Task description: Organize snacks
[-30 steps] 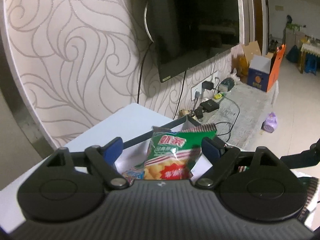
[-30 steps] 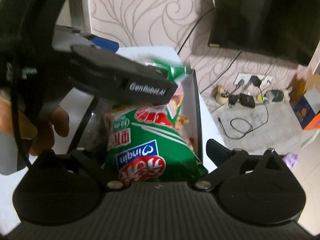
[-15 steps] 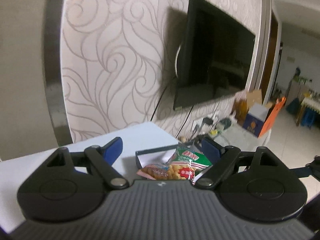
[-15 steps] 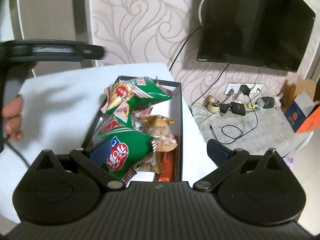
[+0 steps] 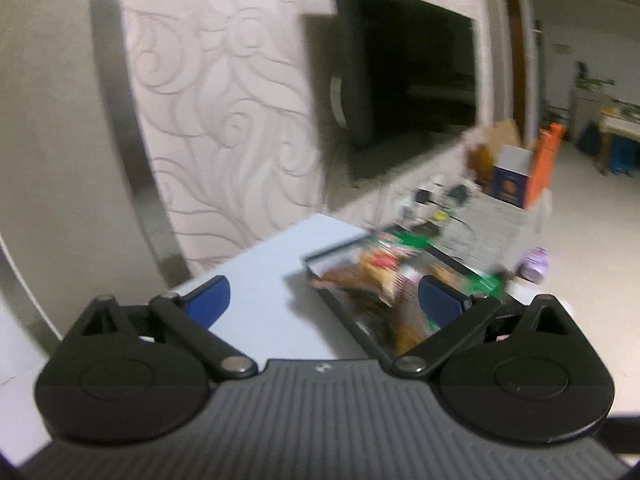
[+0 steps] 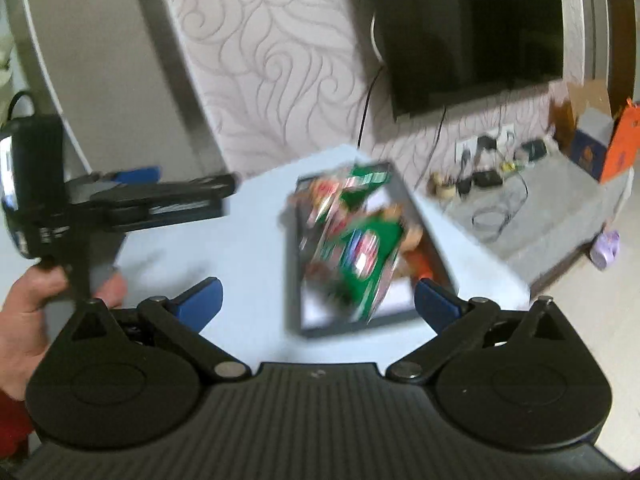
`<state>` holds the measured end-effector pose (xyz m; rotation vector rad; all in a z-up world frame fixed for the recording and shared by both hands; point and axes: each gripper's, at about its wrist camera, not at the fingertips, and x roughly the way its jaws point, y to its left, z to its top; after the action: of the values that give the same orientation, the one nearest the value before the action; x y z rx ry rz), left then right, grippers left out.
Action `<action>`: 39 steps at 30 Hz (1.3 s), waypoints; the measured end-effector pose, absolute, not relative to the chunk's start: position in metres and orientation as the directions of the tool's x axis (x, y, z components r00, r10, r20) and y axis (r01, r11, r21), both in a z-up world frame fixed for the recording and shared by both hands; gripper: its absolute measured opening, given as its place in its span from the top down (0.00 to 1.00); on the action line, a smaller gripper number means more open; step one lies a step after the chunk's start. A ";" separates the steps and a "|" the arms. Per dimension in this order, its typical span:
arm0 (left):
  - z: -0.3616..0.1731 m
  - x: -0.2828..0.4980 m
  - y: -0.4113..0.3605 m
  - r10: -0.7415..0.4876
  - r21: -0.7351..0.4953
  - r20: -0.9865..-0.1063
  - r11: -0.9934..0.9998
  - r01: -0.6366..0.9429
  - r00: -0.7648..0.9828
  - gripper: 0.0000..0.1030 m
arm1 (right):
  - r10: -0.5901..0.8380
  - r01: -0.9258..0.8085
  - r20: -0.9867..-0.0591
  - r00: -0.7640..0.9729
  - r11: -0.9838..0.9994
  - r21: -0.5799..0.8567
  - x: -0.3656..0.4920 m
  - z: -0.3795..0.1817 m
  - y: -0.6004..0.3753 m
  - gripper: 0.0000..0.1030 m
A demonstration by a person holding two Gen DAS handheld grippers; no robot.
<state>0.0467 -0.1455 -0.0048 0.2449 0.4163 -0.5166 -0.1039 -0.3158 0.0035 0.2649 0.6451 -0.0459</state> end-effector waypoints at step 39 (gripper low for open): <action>-0.027 -0.041 -0.118 -0.293 0.064 -0.482 0.928 0.366 0.826 0.01 | 0.056 0.033 -0.657 0.751 0.992 0.123 -0.161 -0.016 -0.265 0.00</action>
<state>-0.0413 -0.1181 -0.0270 0.1564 0.4859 -0.3517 -0.1611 -0.2650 -0.0162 0.1299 0.7209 0.0125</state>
